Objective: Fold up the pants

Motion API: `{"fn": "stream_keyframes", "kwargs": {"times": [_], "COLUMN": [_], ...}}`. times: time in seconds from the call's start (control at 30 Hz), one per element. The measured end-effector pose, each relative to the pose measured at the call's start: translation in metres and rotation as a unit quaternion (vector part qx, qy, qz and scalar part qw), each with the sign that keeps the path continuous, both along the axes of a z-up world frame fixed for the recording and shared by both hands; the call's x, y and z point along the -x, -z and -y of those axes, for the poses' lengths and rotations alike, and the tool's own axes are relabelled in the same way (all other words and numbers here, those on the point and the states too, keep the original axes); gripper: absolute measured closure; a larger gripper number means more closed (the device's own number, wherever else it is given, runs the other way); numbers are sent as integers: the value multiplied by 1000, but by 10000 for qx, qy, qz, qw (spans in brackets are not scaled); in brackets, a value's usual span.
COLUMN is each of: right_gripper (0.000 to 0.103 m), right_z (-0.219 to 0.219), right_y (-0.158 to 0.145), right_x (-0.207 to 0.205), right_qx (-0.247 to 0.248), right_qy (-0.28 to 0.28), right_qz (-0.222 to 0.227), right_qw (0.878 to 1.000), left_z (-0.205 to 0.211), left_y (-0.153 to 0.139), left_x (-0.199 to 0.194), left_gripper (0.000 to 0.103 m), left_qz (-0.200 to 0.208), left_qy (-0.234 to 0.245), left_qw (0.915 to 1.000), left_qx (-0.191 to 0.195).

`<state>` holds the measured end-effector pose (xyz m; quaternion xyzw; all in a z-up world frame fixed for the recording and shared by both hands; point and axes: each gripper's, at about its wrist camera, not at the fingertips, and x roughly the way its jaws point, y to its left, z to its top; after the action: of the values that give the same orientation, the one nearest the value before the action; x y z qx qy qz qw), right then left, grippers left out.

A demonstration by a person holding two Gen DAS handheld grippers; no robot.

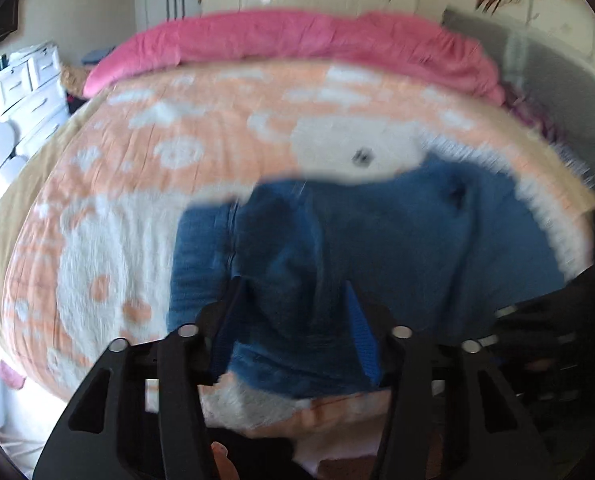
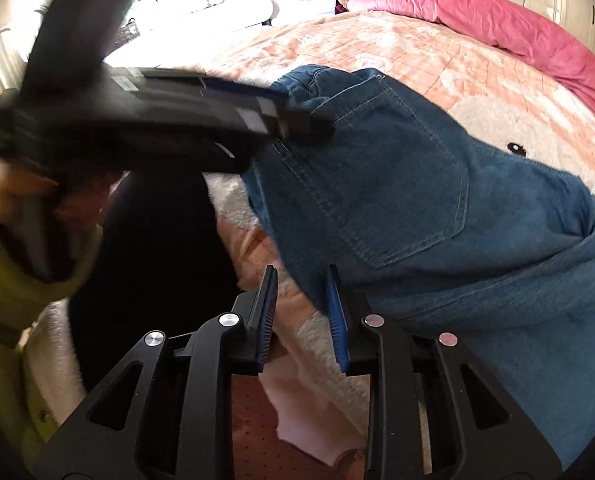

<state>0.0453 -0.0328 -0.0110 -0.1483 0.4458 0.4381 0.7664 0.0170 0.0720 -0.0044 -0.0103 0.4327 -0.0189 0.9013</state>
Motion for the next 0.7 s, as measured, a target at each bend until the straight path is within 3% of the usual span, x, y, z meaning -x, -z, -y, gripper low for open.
{"fn": "stream_keyframes", "kwargs": {"times": [0.13, 0.27, 0.4, 0.5, 0.6, 0.7], "right_gripper": [83, 74, 71, 67, 67, 66], "right_z": [13, 32, 34, 31, 38, 49], "right_y": [-13, -41, -53, -35, 5, 16], "right_x": [-2, -11, -31, -48, -59, -57], "right_qx": [-175, -479, -466, -196, 361, 132], "right_qy": [134, 597, 970, 1187, 1437, 1479], "right_qz": [-71, 306, 592, 399, -87, -178], "right_qw": [9997, 9966, 9924, 9919, 9889, 9888], "left_z": [5, 5, 2, 3, 2, 3], "left_y": [14, 14, 15, 16, 16, 17], "left_x": [8, 10, 12, 12, 11, 11], "left_gripper": [58, 58, 57, 57, 56, 56], "left_qz": [-1, 44, 88, 112, 127, 182], "left_qy": [1, 41, 37, 44, 32, 3], "left_qw": [9995, 9993, 9993, 9992, 9994, 9993], "left_qx": [-302, -356, -362, -378, -322, -313]}}
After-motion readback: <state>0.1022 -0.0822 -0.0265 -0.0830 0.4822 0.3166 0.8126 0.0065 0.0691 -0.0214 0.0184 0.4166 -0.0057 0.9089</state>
